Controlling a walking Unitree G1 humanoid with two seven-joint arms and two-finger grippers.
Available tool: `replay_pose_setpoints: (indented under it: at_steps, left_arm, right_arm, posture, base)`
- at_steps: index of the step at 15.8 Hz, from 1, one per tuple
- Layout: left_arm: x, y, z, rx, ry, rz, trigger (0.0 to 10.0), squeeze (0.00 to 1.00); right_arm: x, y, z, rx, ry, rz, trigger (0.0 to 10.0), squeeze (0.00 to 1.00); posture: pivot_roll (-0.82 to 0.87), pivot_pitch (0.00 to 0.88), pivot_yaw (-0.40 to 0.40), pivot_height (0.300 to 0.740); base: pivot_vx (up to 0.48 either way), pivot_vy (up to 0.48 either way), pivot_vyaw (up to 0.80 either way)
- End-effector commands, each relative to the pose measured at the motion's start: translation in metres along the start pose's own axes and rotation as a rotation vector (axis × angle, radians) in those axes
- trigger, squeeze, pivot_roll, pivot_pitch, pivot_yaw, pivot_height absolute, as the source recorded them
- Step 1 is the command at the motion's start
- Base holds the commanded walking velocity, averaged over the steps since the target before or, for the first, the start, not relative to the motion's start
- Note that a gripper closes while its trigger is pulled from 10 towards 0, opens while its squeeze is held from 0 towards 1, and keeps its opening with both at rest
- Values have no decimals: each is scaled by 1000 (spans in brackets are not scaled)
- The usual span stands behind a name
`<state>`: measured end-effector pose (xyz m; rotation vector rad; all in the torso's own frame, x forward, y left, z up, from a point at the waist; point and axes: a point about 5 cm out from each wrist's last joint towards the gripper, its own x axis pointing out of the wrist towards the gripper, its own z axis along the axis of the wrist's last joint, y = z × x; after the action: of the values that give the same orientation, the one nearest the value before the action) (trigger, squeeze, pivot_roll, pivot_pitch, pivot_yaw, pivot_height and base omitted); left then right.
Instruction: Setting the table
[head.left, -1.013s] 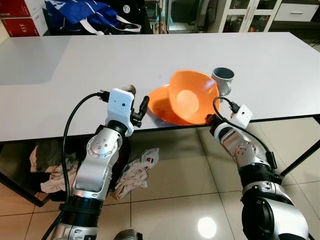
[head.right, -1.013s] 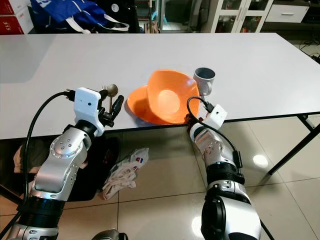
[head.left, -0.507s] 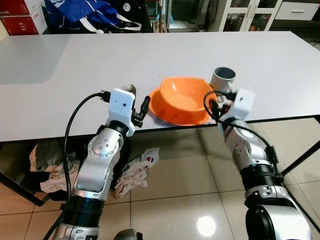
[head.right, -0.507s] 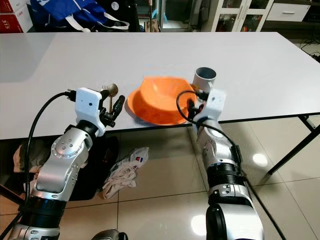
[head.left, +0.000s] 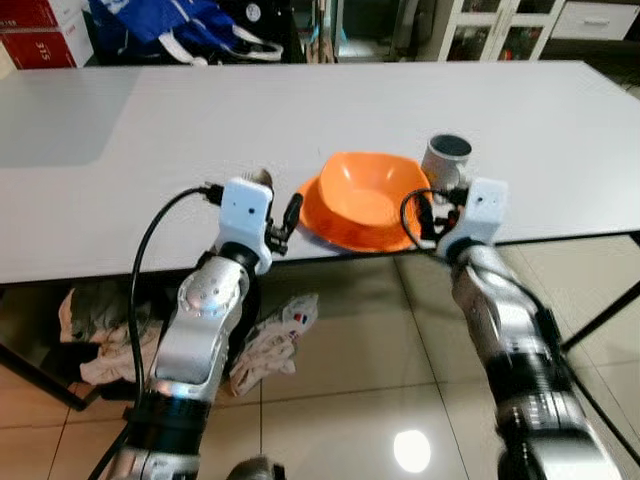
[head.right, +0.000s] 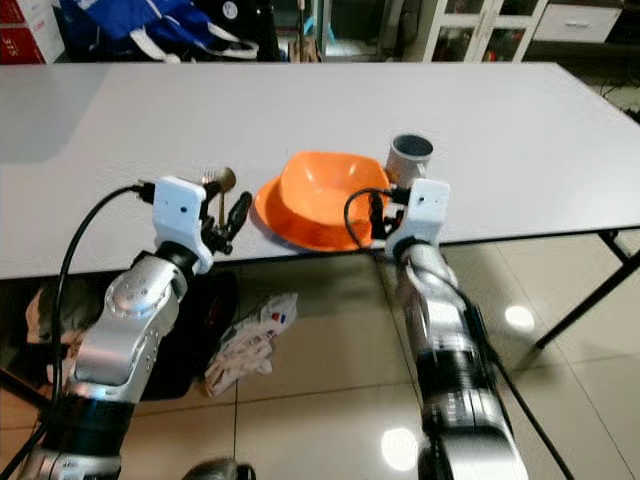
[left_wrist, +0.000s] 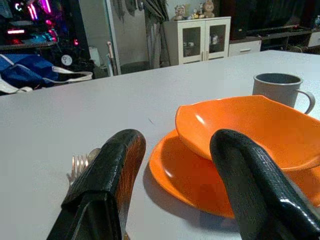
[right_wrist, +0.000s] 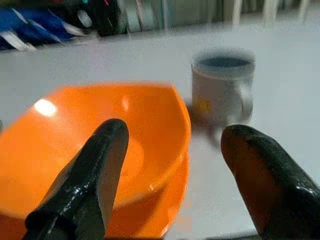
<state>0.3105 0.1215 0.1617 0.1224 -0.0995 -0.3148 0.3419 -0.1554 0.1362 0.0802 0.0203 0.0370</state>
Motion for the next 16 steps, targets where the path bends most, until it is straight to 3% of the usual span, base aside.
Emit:
replay_pose_setpoints:
  at_steps: [1, 3, 5, 7, 8, 10, 11, 12, 14, 16]
  left_arm:
    - [1, 1, -1, 11, -1, 12, 10000, 0]
    - [3, 1, -1, 11, -5, 18, 10000, 0]
    - [5, 1, -3, 18, -12, 19, 10000, 0]
    - [1, 9, -11, 9, 10, 46, 10000, 0]
    - [-1, 13, -16, -5, 24, 63, 10000, 0]
    - [-12, 21, -31, -34, 80, 91, 10000, 0]
    - [-30, 25, -50, -60, 159, 99, 10000, 0]
    - [-45, 21, -55, -60, 180, 69, 10000, 0]
    - [-53, 12, -55, -36, 171, 8, 10000, 0]
    - [-49, 9, -50, -11, 140, -4, 10000, 0]
  right_arm:
    - [-10, 0, 13, -92, -105, 12, 10000, 0]
    - [-27, -2, 14, -133, -174, -3, 10000, 0]
    - [-52, -7, 10, -230, -220, -31, 10000, 0]
    - [-81, -15, -6, -274, -196, -32, 10000, 0]
    - [-88, -18, -11, -256, -172, -34, 10000, 0]
    - [-100, -24, -19, -258, -149, -36, 10000, 0]
    - [-111, -27, -26, -269, -125, -29, 10000, 0]
    - [-120, -28, -33, -261, -100, -21, 10000, 0]
    - [-124, -27, -39, -250, -77, -17, 10000, 0]
    - [-121, -24, -41, -239, -68, -7, 10000, 0]
  posture:
    - [77, 0, -27, 740]
    - [60, 0, -23, 740]
    - [41, 0, -17, 740]
    - [21, 0, -4, 740]
    - [13, 0, 2, 740]
    - [-2, 0, 16, 740]
    - [-11, 0, 22, 740]
    - [-11, 0, 22, 740]
    - [-3, 0, 16, 740]
    - [4, 0, 13, 740]
  base:
    - [0, 0, 0]
    - [0, 0, 0]
    - [0, 0, 0]
    - [0, 0, 0]
    - [0, 0, 0]
    - [0, 0, 0]
    - [0, 0, 0]
    - [0, 0, 0]
    - [0, 0, 0]
    - [0, 0, 0]
